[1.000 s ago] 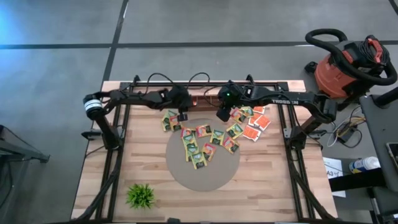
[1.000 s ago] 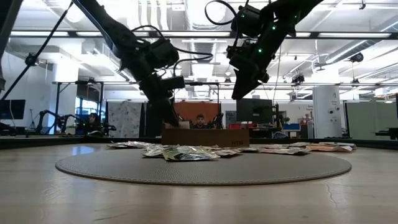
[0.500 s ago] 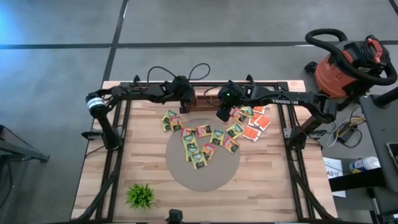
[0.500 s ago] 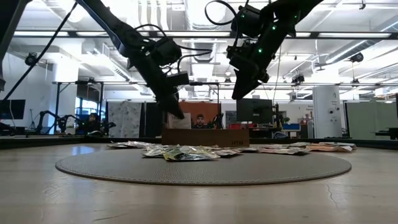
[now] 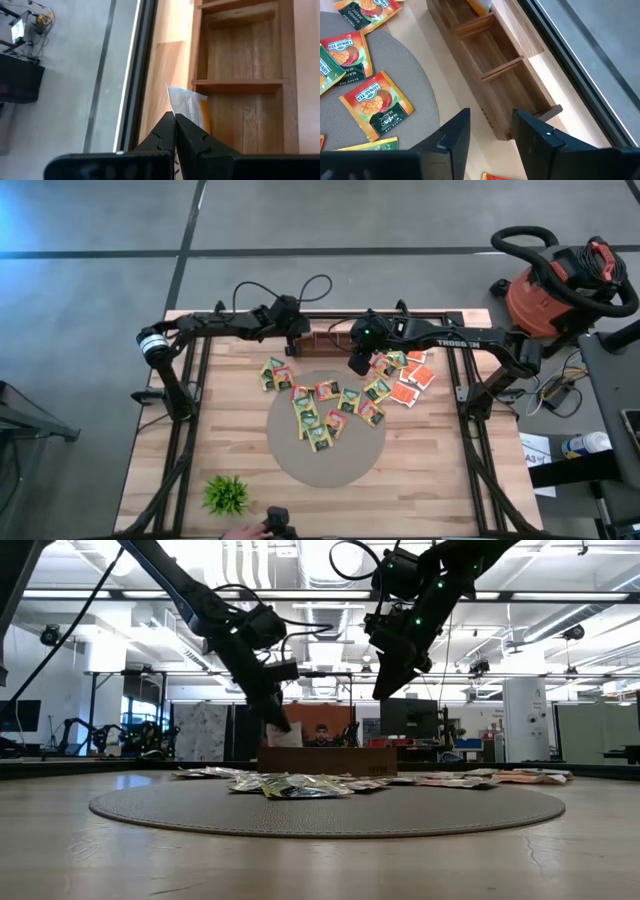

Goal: Pick & Place Tea
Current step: Put the white tea bag into the left section of the wooden organizer

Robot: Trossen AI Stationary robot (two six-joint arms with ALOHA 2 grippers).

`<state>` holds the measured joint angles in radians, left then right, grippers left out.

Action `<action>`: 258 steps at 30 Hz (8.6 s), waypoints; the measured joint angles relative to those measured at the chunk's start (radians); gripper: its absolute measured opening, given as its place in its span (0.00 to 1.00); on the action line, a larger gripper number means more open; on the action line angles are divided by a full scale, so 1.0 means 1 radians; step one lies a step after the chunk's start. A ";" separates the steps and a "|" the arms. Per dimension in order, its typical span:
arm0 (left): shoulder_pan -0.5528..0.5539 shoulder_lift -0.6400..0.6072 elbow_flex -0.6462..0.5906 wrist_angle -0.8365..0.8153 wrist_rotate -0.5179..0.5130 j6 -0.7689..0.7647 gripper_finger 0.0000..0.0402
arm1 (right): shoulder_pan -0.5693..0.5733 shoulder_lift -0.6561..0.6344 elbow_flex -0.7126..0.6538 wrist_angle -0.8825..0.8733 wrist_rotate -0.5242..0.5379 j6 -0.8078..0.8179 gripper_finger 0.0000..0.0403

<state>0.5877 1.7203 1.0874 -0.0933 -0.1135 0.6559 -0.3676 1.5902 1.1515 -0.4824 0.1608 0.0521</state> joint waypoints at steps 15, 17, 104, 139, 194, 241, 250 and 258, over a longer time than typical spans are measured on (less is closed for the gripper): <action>0.001 0.003 -0.002 0.046 -0.012 0.043 0.22 | 0.000 0.000 0.000 0.001 -0.001 0.000 0.37; 0.004 0.010 -0.001 0.074 -0.031 0.052 0.24 | 0.000 0.000 0.000 0.002 -0.001 0.000 0.37; -0.245 -0.367 0.068 -0.358 0.059 -0.652 0.24 | -0.449 0.086 -0.262 -0.239 -0.118 0.570 0.34; -0.250 -0.412 0.068 -0.421 0.035 -0.669 0.24 | -0.379 0.196 -0.150 -0.237 -0.095 0.228 0.57; -0.213 -0.414 0.068 -0.074 0.367 -0.752 0.24 | -0.277 -0.195 -0.142 0.771 -1.061 0.719 0.02; 0.007 -0.568 -0.605 1.260 0.469 -2.411 0.24 | 0.086 0.010 0.422 0.543 -0.215 -0.513 0.02; 0.006 -0.529 -0.513 1.341 0.588 -2.539 0.24 | 0.161 0.050 0.476 0.560 -0.219 -0.676 0.02; 0.006 -0.524 -0.483 1.331 0.645 -2.624 0.24 | 0.188 0.049 0.496 0.579 -0.202 -0.752 0.02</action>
<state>0.5934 1.1967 0.6040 1.2378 0.5319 -1.9681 -0.1798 1.6390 1.6470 0.0969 -0.0408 -0.7002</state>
